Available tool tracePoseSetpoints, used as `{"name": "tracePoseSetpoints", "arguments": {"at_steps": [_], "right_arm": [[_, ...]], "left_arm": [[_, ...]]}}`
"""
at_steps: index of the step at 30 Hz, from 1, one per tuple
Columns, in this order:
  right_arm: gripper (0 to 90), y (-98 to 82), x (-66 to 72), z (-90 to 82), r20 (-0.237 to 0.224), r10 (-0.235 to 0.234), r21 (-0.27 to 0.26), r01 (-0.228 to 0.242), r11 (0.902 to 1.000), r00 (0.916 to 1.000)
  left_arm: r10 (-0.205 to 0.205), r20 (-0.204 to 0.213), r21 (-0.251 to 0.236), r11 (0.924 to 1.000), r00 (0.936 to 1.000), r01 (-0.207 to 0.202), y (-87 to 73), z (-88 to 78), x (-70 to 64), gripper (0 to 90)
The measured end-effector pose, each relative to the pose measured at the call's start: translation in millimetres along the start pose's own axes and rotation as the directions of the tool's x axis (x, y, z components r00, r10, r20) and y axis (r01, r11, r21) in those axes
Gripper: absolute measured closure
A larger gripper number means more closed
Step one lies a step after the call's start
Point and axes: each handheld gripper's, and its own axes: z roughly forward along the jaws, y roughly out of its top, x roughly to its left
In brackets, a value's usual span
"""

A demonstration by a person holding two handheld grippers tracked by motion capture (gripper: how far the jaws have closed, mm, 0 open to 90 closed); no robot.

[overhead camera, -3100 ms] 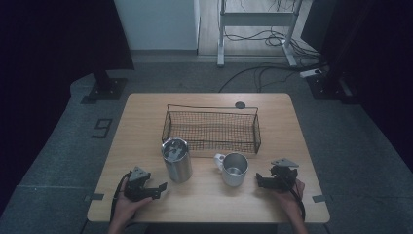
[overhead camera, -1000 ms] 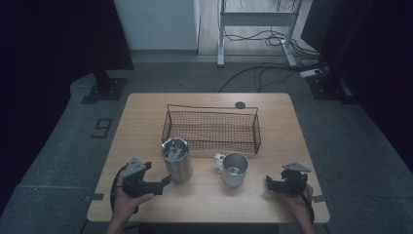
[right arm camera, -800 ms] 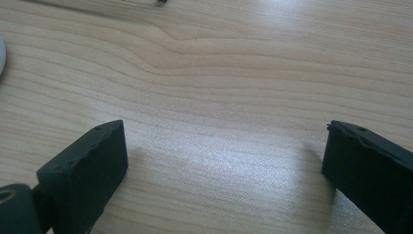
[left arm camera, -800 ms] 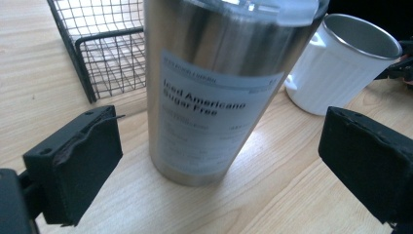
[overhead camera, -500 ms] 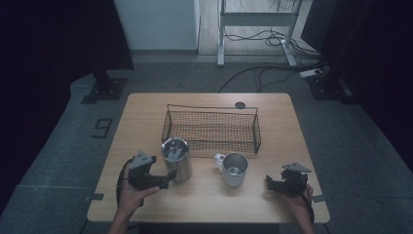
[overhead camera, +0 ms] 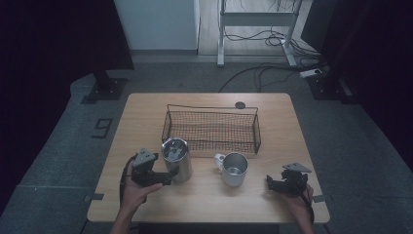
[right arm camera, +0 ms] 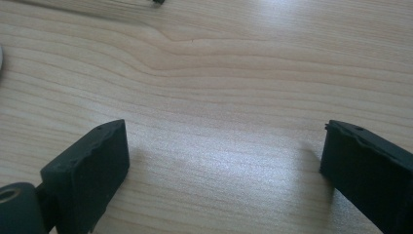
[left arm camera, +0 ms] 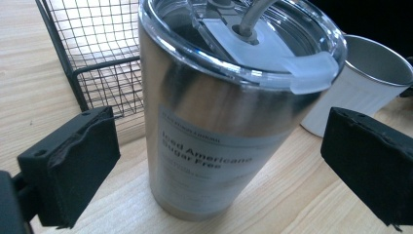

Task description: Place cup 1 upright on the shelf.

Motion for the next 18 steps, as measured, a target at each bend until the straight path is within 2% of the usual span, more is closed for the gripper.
{"name": "tracePoseSetpoints", "arguments": {"at_steps": [3,6,18], "right_arm": [[3.7,0.0,-0.1,0.0,0.001,0.001,-0.001,-0.001,1.0000,1.0000],[3.7,0.0,-0.2,0.0,0.003,0.002,-0.001,-0.002,1.0000,1.0000],[4.2,0.1,-1.2,0.1,0.005,0.005,-0.002,-0.005,1.0000,1.0000]], "left_arm": [[0.002,-0.001,0.006,1.0000,1.0000,-0.002,0.7,4.7,-0.8,0.9],[-0.007,-0.019,0.003,1.0000,0.9998,0.007,1.9,9.3,-1.2,0.8],[-0.004,-0.013,-0.015,0.9999,0.9999,0.004,7.0,25.1,-5.5,0.0]]}}
